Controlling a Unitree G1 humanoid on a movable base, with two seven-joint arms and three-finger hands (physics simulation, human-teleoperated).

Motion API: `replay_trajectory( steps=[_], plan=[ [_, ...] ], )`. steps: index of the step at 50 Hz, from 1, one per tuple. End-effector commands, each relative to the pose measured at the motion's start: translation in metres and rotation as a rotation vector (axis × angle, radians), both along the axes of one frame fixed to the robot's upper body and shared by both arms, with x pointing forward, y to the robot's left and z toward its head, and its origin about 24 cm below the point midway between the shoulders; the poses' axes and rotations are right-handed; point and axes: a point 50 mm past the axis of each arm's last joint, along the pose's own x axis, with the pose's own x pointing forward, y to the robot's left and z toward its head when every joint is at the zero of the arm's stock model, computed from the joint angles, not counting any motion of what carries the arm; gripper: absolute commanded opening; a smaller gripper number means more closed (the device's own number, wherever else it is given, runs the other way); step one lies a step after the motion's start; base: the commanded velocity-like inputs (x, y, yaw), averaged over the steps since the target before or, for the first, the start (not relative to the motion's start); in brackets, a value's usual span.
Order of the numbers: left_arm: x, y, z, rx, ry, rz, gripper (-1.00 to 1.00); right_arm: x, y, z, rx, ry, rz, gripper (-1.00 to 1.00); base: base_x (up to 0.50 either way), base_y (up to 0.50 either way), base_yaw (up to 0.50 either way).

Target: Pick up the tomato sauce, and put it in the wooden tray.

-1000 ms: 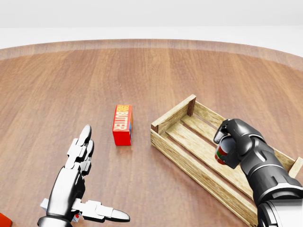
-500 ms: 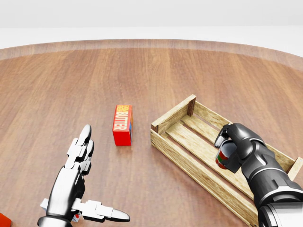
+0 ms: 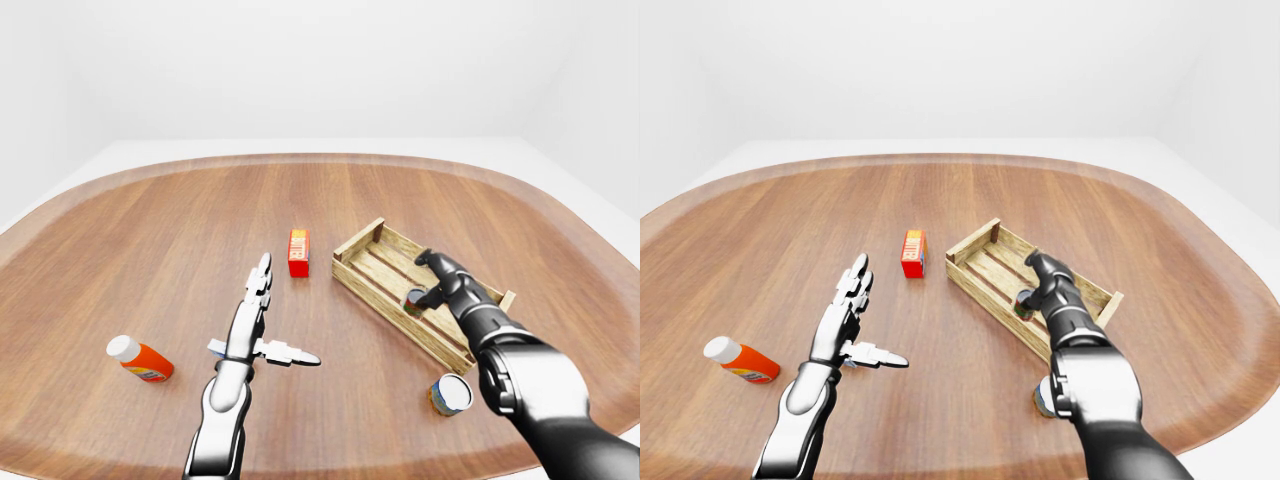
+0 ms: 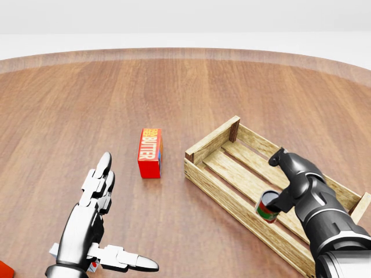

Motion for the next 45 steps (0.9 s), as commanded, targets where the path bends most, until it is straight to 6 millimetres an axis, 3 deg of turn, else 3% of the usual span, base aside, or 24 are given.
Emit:
replay_trajectory(
  steps=[1, 26, 45],
  plan=[
    [0.000, 0.000, 0.000, 0.000, -0.001, 0.000, 1.00, 0.000, -0.003, 0.001, -0.017, -0.031, -0.020, 1.00, 0.00, 0.00, 0.00],
    [0.000, -0.001, -0.001, 0.002, 0.002, 0.001, 1.00, -0.010, -0.005, -0.013, -0.022, -0.008, -0.036, 1.00, 0.00, 0.00, 0.00],
    [0.001, 0.000, 0.000, 0.000, 0.002, 0.000, 1.00, 0.015, -0.010, 0.033, -0.051, -0.146, -0.046, 1.00, 0.00, 0.00, 0.00]
  ],
)
